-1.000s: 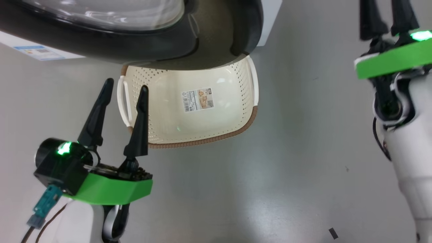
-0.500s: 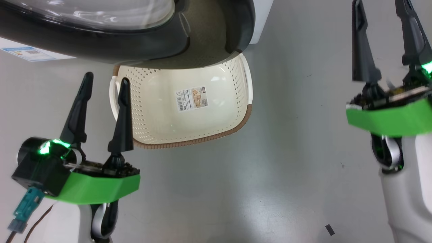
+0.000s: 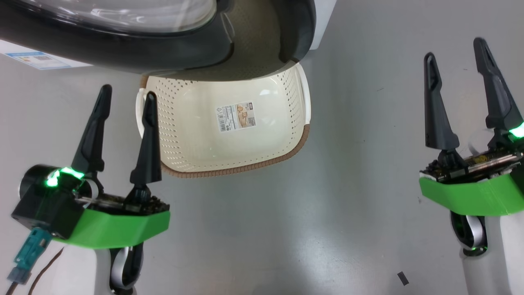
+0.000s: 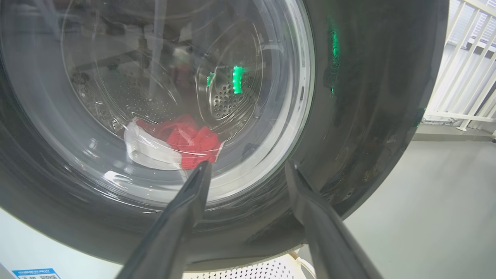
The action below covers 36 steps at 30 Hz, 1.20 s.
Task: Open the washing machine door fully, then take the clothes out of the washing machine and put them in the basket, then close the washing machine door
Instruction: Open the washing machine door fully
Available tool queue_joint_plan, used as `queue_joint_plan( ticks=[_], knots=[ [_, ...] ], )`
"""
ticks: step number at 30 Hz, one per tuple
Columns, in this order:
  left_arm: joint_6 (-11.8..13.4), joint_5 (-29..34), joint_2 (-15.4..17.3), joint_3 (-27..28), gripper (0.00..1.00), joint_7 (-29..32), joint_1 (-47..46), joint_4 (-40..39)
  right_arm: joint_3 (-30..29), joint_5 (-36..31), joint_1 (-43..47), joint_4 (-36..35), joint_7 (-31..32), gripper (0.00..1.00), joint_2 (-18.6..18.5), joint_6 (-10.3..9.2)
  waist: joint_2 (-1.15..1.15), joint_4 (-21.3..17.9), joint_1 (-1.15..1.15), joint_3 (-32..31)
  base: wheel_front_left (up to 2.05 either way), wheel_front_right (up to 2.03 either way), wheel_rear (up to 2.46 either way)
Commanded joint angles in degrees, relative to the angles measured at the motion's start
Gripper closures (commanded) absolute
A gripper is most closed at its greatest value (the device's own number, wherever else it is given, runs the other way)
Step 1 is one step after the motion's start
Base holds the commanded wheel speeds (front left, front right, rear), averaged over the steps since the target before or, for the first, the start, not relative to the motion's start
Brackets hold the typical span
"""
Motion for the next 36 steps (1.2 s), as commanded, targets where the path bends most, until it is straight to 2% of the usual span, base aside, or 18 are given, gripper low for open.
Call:
queue_joint_plan(
  ticks=[1, 20, 21, 22, 23, 24, 29, 30, 36],
  knots=[
    [-0.31, 0.41, 0.76, 1.65, 0.0, -0.45, -0.34, -1.8, 0.72, 0.57, 2.05, -1.93, -0.28, 0.0, 0.49, 0.28, 0.0, 0.02, 0.0, -0.06, 0.0, 0.0, 0.0],
    [-0.31, 1.2, 0.76, 1.17, 0.0, -0.45, 0.61, -1.18, 1.82, 2.74, 4.65, -1.86, -0.28, 0.0, 0.51, 0.28, 0.0, -0.39, 0.0, -1.5, 0.0, 0.0, 0.0],
    [-0.31, 1.24, 0.76, 1.11, 0.0, -0.45, 0.64, -1.14, 1.94, 2.82, 4.67, -1.83, -0.28, 0.12, 0.51, 0.28, 0.0, -0.36, 0.0, -1.54, 0.0, 0.0, 0.0],
    [-0.31, 1.26, 0.76, 1.06, 0.0, -0.45, 0.65, -1.11, 2.13, 2.96, 4.7, -1.65, -0.28, 0.64, 0.51, 0.28, 0.0, -0.34, 0.0, -1.59, 0.0, 0.0, 0.0],
    [-0.31, 1.27, 0.75, 1.02, 0.0, -0.45, 0.68, -1.1, 2.29, 3.42, 4.66, -1.32, -0.28, 0.92, 0.51, 0.28, 0.0, -0.31, 0.0, -1.63, 0.0, 0.0, 0.0],
    [-0.31, 1.27, 0.75, 0.98, 0.0, -0.45, 0.72, -1.09, 2.46, 3.66, 4.5, -0.96, -0.28, 1.0, 0.51, 0.28, 0.0, -0.3, 0.0, -1.66, 0.0, 0.0, 0.0],
    [-0.31, 1.32, 0.75, 1.04, 0.0, -0.45, 0.85, -1.11, 4.19, 6.71, 2.61, 0.27, -0.28, 1.0, 0.51, 0.28, 0.0, -0.29, 0.0, -1.63, 0.0, 0.0, 0.0],
    [-0.31, 1.32, 0.75, 1.1, 0.0, -0.45, 0.87, -1.12, 4.64, 8.92, 1.88, 0.91, -0.28, 1.0, 0.51, 0.28, 0.0, -0.34, 0.0, -1.63, 0.0, 0.0, 0.0],
    [-0.31, 1.58, 0.75, 1.47, 0.0, -0.45, 0.98, -1.25, 8.21, 32.73, -5.47, 7.12, -0.28, 1.0, 0.51, 0.28, 0.0, -0.76, 0.0, -1.53, 0.0, 0.0, 0.0]
  ],
)
